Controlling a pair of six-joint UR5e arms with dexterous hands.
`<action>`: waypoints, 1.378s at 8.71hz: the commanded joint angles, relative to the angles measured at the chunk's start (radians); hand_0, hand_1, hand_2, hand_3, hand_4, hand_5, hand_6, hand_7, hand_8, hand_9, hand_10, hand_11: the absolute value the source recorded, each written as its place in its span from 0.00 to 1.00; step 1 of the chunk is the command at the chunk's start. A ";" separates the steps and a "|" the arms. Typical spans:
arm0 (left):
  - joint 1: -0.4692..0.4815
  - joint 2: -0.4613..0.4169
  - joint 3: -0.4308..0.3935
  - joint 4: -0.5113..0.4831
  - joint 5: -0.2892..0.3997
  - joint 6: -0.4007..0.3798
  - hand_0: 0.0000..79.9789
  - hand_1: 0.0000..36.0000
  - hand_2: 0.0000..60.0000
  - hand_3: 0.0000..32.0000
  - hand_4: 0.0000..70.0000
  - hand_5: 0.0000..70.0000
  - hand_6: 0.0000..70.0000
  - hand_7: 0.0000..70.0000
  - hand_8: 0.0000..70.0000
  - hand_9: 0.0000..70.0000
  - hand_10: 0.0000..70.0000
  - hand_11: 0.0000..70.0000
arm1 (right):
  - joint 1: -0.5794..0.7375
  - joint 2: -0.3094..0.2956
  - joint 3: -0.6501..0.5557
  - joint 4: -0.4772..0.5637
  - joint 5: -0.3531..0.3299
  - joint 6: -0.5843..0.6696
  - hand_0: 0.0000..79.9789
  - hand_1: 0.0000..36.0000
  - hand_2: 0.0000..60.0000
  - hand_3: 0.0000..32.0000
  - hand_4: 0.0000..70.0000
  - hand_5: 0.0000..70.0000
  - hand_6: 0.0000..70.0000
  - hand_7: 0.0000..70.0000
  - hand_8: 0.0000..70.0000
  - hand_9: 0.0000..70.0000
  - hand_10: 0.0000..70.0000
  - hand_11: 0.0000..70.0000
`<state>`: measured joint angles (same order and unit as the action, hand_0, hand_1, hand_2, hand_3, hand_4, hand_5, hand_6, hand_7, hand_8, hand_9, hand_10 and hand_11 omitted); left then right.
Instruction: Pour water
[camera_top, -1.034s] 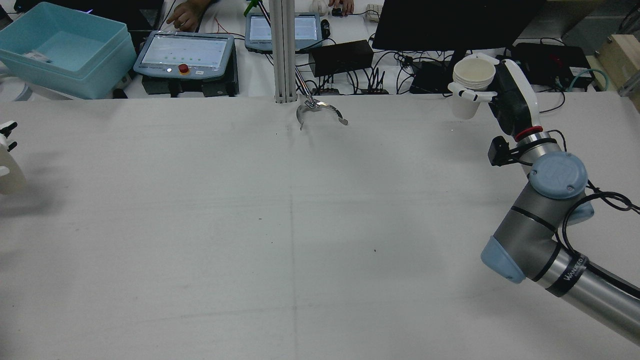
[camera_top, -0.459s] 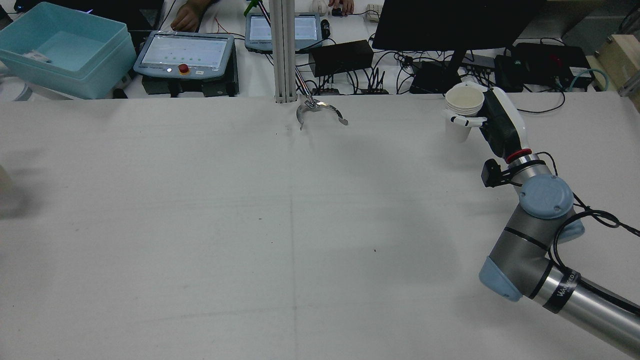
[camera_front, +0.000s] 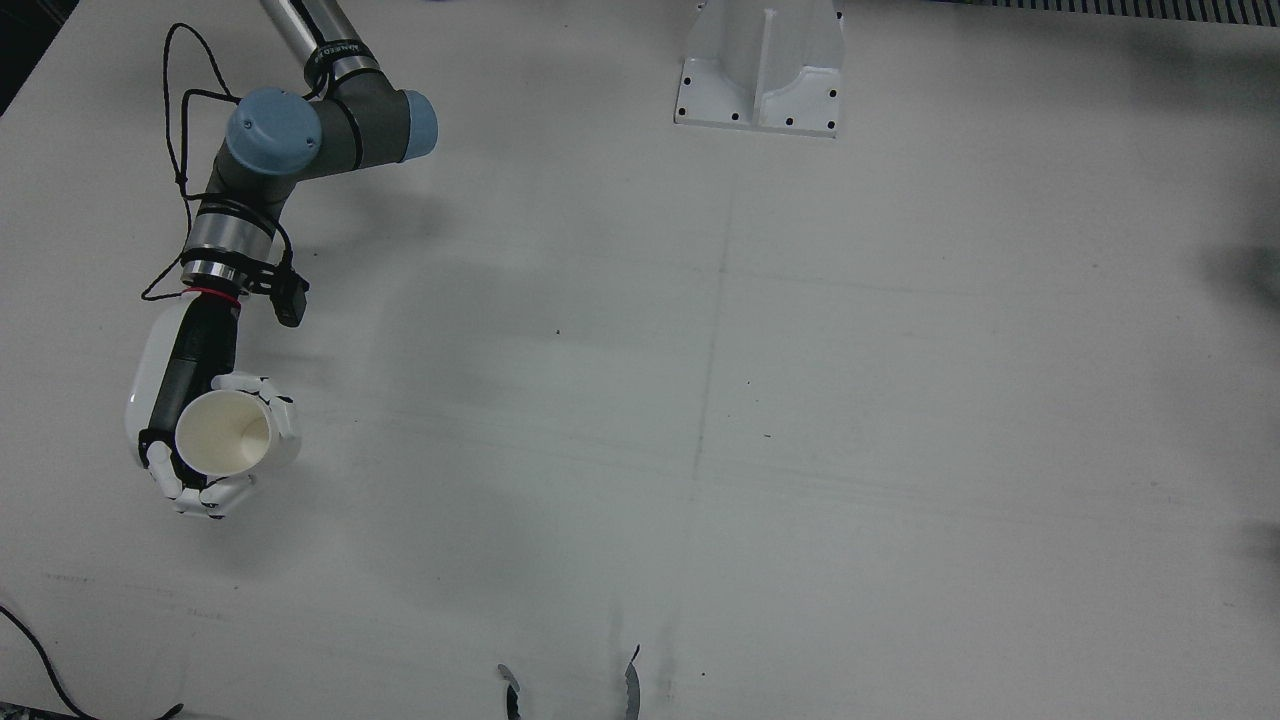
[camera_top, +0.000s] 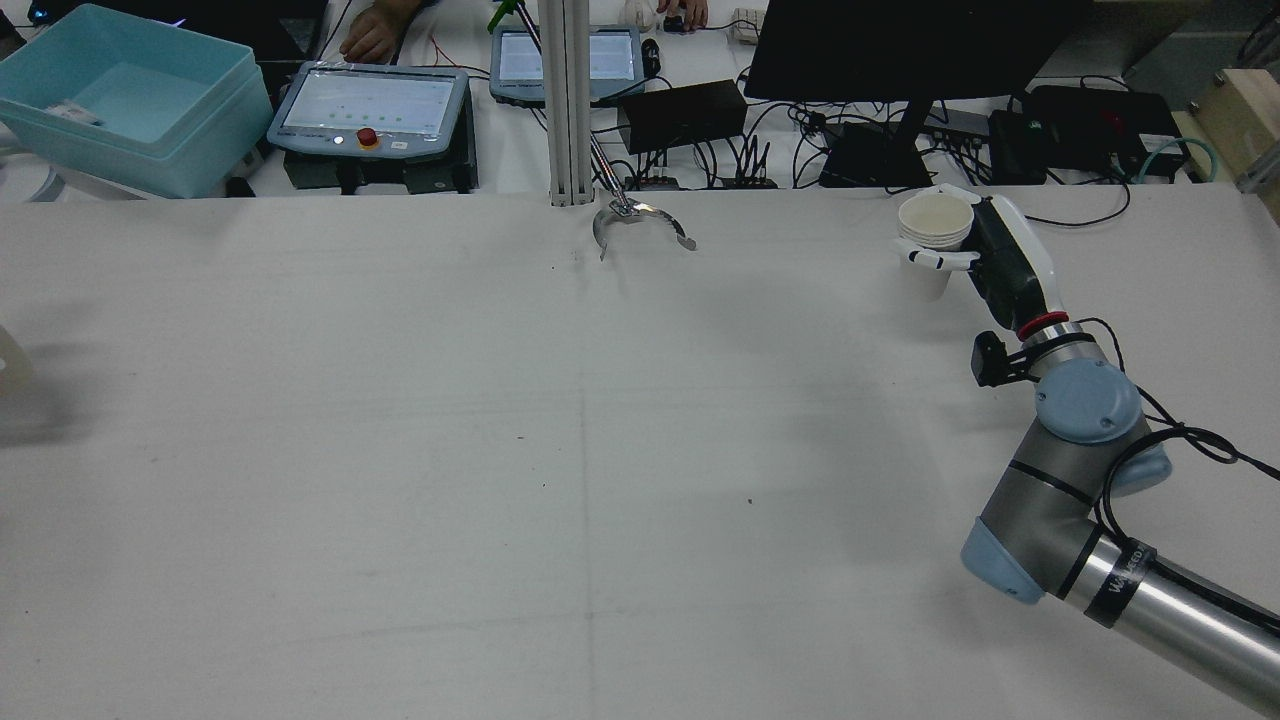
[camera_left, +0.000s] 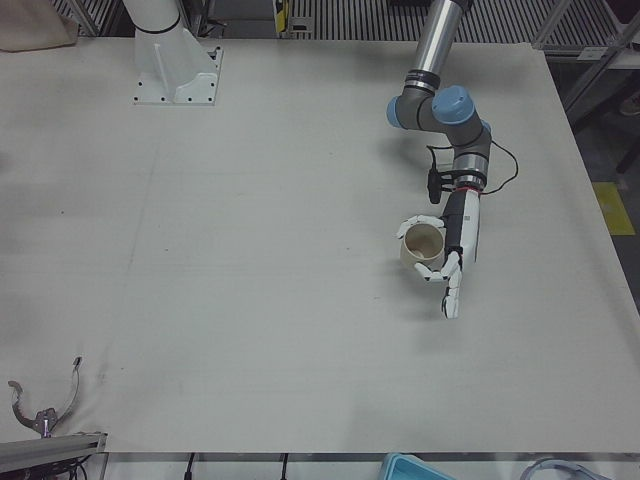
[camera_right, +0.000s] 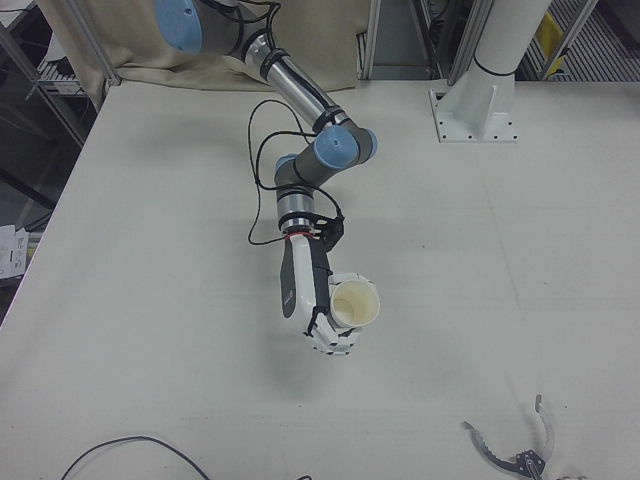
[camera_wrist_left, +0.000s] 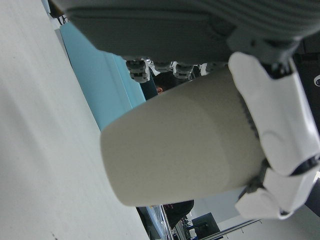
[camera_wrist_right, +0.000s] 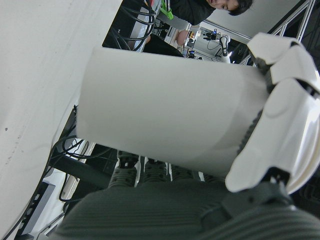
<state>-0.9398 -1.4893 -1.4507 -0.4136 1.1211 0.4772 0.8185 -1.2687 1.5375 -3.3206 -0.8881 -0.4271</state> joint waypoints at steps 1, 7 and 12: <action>0.006 0.001 0.000 -0.005 0.000 0.006 0.52 0.80 1.00 0.00 0.32 0.85 0.05 0.09 0.02 0.05 0.07 0.12 | -0.001 0.002 -0.010 -0.001 0.000 0.004 0.58 0.37 0.56 0.00 0.17 0.77 0.57 0.72 0.59 0.80 0.49 0.71; 0.006 0.001 0.001 -0.010 0.009 0.006 0.54 0.84 1.00 0.00 0.33 0.88 0.05 0.10 0.02 0.05 0.07 0.12 | -0.002 0.012 -0.010 -0.002 0.000 0.002 0.58 0.37 0.55 0.00 0.17 0.78 0.57 0.72 0.58 0.79 0.48 0.69; 0.007 0.000 -0.003 -0.008 0.005 0.005 0.55 0.28 0.29 0.00 0.34 0.54 0.05 0.10 0.00 0.03 0.05 0.08 | -0.002 0.012 -0.011 -0.002 0.000 0.001 0.57 0.37 0.56 0.00 0.17 0.77 0.56 0.72 0.58 0.79 0.48 0.69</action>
<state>-0.9335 -1.4880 -1.4498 -0.4223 1.1265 0.4831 0.8161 -1.2574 1.5264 -3.3211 -0.8882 -0.4259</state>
